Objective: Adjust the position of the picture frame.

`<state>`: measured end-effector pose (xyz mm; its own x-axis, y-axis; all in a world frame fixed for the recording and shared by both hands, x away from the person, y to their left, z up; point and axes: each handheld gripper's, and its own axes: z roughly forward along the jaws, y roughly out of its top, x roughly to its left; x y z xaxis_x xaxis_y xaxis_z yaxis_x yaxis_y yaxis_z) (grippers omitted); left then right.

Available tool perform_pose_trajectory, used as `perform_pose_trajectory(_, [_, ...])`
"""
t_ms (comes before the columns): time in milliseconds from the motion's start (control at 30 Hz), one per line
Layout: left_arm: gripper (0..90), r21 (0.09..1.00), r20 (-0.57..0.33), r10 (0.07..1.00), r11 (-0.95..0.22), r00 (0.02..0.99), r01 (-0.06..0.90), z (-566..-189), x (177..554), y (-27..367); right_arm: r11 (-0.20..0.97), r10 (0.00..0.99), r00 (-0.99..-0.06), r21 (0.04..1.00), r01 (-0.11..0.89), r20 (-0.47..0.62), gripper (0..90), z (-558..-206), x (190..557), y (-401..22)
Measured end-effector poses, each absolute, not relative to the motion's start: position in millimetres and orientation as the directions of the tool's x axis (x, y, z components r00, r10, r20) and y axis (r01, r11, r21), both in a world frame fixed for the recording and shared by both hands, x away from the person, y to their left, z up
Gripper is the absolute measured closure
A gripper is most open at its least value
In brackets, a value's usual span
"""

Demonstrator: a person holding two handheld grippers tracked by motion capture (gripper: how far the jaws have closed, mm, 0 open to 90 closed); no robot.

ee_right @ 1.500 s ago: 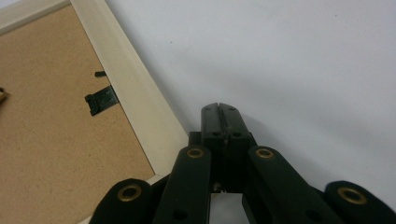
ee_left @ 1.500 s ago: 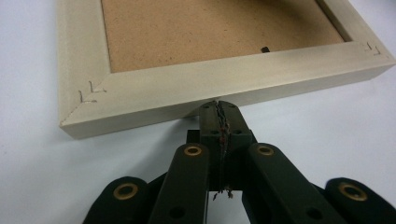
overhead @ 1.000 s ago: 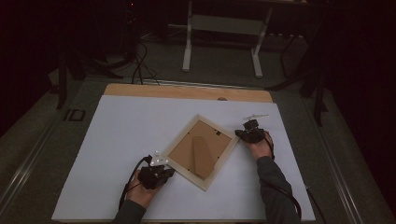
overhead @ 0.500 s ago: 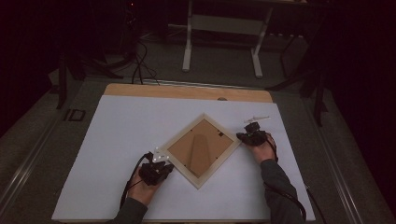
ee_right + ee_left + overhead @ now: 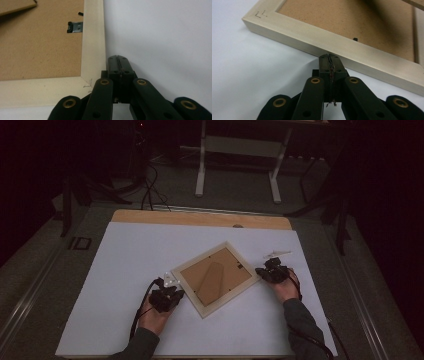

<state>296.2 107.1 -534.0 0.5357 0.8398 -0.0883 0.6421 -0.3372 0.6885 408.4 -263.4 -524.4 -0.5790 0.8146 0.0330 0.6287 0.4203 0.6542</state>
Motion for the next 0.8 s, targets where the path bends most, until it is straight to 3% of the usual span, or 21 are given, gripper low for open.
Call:
perform_pose_trajectory(167, [89.9, 0.687, -0.081, 0.851, -0.329, 0.519, 0.647, -534, 304, 109, 0.441, 0.81, -0.586, 0.648, 0.621, 0.01, 90.0, -523, 400, -263])
perform_pose_trajectory(433, [90.0, 0.693, -0.094, 0.864, -0.3, 0.495, 0.655, -535, 313, 113, 0.369, 0.828, -0.555, 0.676, 0.638, 0.073, 90.0, -528, 386, -268])
perform_pose_trajectory(800, [90.0, 0.693, -0.119, 0.867, -0.276, 0.484, 0.666, -535, 322, 116, 0.355, 0.825, -0.559, 0.691, 0.63, 0.086, 90.0, -530, 369, -272])
